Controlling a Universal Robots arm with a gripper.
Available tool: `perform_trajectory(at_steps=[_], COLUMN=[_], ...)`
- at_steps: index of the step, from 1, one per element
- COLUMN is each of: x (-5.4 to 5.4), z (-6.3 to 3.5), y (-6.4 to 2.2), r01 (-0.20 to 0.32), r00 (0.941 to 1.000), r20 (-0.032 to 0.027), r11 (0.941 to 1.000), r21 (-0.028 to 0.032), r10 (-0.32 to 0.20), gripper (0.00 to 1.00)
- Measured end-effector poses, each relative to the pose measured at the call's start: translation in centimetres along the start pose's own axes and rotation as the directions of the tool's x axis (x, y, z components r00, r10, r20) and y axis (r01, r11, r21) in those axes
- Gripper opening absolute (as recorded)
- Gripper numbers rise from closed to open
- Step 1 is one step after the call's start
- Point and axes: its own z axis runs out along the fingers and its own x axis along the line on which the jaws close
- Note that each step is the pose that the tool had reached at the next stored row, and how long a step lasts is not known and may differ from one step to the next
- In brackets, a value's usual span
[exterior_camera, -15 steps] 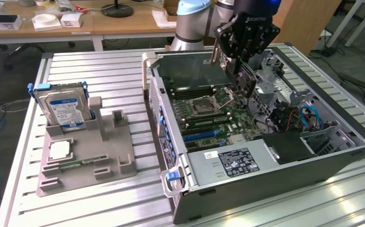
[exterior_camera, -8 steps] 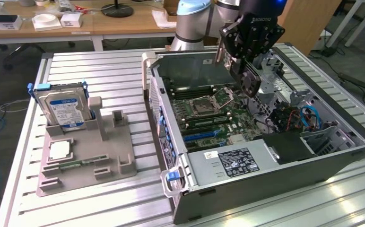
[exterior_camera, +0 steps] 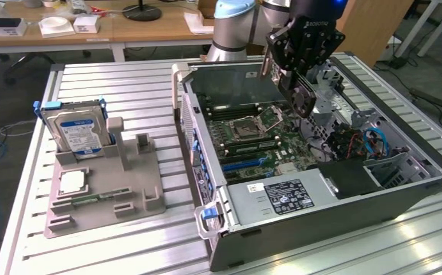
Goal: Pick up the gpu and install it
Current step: 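Insert the gpu into the slot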
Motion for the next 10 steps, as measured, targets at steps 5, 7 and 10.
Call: perform_trajectory(at_steps=[5, 7, 10], x=[0.00, 0.00, 0.00], z=[0.01, 0.01, 0.02], y=[0.00, 0.00, 0.00], r01=[0.038, 0.062, 0.103], r00=[0.9993, 0.9980, 0.9946], r20=[0.0014, 0.0024, 0.0040], r11=[0.9993, 0.9980, 0.9947], r21=[-0.0008, -0.0013, -0.0020], r10=[-0.038, -0.062, -0.103], gripper=[0.27, 0.27, 0.27])
